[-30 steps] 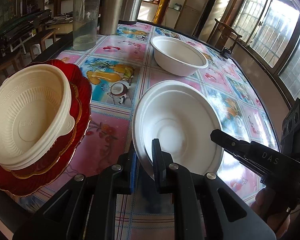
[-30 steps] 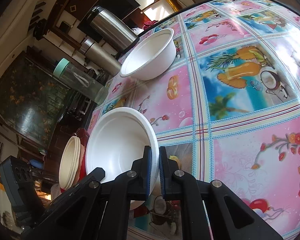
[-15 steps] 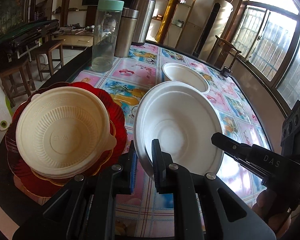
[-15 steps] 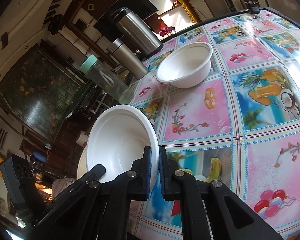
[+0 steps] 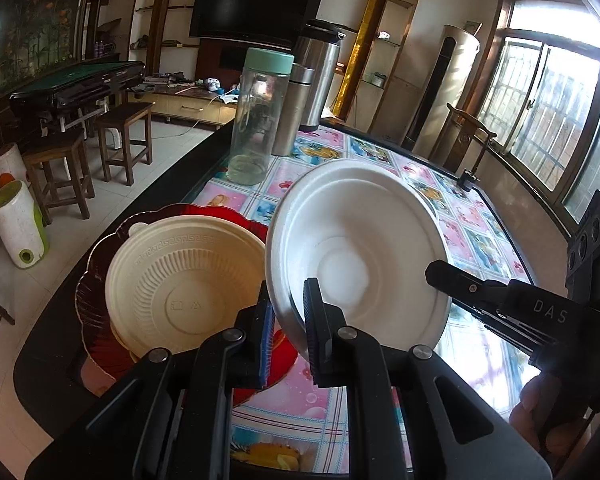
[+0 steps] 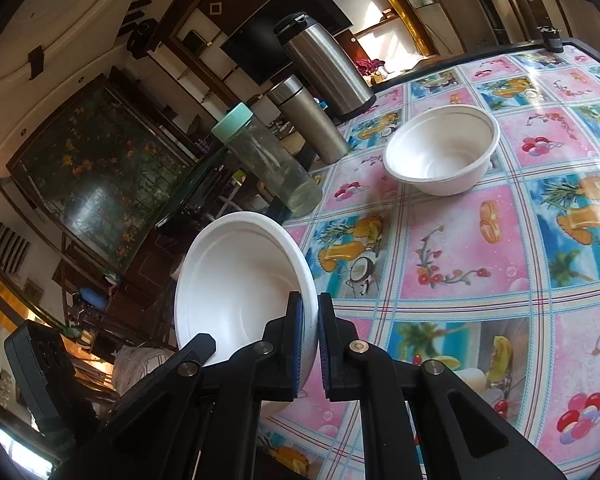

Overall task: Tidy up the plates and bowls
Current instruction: 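Carry the white bowl with both grippers toward the stacked red plates, then lower the white bowl into the beige bowl on the red plates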

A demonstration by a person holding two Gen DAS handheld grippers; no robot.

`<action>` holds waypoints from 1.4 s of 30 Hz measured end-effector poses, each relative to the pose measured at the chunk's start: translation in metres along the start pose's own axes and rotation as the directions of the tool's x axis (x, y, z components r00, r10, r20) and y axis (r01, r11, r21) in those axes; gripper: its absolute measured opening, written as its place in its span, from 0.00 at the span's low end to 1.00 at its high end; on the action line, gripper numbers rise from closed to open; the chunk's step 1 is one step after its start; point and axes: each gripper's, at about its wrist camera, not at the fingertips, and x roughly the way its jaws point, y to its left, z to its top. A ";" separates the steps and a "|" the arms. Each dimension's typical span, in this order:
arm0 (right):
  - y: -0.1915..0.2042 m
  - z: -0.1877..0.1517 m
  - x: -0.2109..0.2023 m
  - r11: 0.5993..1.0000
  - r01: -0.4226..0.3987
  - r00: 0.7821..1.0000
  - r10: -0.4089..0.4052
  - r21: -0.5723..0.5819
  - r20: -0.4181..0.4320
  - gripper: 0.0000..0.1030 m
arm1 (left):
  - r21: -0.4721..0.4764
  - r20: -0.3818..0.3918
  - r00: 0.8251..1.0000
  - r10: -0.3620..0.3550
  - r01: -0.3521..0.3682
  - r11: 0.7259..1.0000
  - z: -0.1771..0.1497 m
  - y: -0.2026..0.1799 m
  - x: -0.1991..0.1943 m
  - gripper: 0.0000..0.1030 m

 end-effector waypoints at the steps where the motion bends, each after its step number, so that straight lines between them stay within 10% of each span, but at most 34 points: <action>1: 0.002 0.001 0.003 1.000 -0.004 1.000 0.004 -0.005 -0.001 0.08 | -0.003 0.004 1.000 0.008 -0.008 1.000 0.000 0.002 0.000 0.12; 42: 0.029 -0.013 0.111 0.991 -0.109 0.981 0.095 -0.080 -0.169 0.09 | -0.090 -0.102 0.979 0.176 -0.185 0.979 -0.002 0.068 0.026 0.14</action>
